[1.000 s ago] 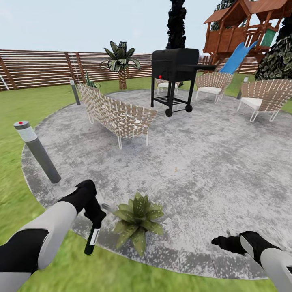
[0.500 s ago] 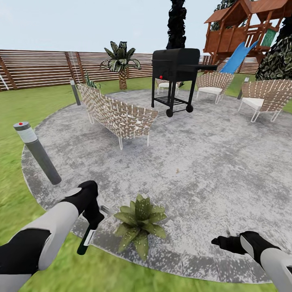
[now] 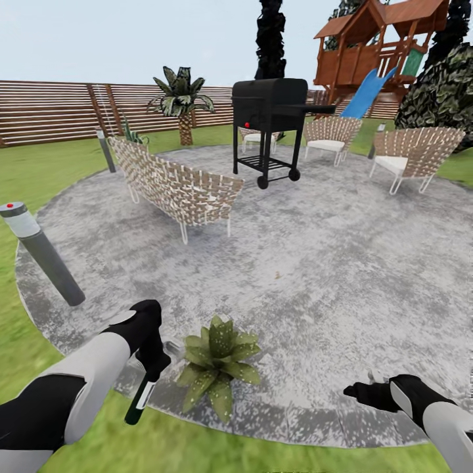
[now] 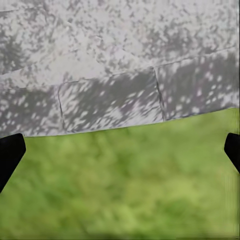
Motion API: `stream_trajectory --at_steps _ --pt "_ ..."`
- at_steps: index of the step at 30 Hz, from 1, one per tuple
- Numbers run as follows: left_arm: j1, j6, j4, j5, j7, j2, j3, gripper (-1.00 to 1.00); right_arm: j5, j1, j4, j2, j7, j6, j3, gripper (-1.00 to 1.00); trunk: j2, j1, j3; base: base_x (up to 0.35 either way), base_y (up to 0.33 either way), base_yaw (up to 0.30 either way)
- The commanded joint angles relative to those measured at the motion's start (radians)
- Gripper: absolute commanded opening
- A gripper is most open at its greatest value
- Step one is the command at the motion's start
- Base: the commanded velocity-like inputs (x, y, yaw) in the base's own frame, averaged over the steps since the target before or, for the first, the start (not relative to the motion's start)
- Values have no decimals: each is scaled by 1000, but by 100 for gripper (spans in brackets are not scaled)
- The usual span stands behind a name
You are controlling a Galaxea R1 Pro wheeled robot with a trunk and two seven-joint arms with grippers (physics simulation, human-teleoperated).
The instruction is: Pick up the pesticide atomizer in the garden and spray insectifuge to fully cover both potted plants in the garden.
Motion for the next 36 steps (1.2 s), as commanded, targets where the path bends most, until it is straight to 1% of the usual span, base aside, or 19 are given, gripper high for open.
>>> stream_trajectory --at_steps 1,10,14,18,23,34,36 --pt "0 10 -2 -3 -9 1 -6 -100 5 0 -1 0 3 6 -6 100 0 0 -1 0 0 -205" --pt "0 12 3 -3 -9 9 -4 -100 5 0 0 0 2 6 -6 100 0 0 -1 4 7 -31" --pt "0 12 7 -1 -9 11 -5 -100 5 0 0 0 2 6 -6 100 0 0 -1 108 226 0" --pt "1 12 43 0 -9 9 -5 -100 5 0 10 0 2 6 -6 100 0 0 -1 68 134 0" --pt "37 10 65 3 -9 8 -5 -100 5 0 26 0 2 6 -6 100 0 0 -1 6 12 0" --pt "41 12 59 5 -9 8 4 -100 9 0 26 2 2 6 -5 100 0 0 -1 0 0 0" --pt "42 12 41 5 -9 8 5 -100 9 0 26 1 2 6 -6 100 0 0 -1 112 0 0"
